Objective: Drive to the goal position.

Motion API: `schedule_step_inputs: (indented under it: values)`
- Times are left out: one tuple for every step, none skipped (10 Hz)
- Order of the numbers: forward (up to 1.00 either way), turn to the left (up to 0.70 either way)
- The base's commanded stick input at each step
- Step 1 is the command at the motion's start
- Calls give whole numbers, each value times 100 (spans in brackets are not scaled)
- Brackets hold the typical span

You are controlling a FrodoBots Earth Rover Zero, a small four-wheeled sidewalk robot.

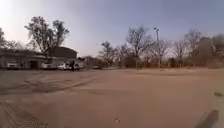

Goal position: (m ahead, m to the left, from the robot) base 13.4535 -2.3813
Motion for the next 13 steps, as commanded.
schedule_step_inputs:
  values:
    - [70,0]
    - [70,0]
    - [70,0]
    - [70,0]
    - [70,0]
    - [70,0]
    - [70,0]
    - [70,0]
    - [70,0]
    - [70,0]
    - [70,0]
    - [70,-35]
    - [70,-35]
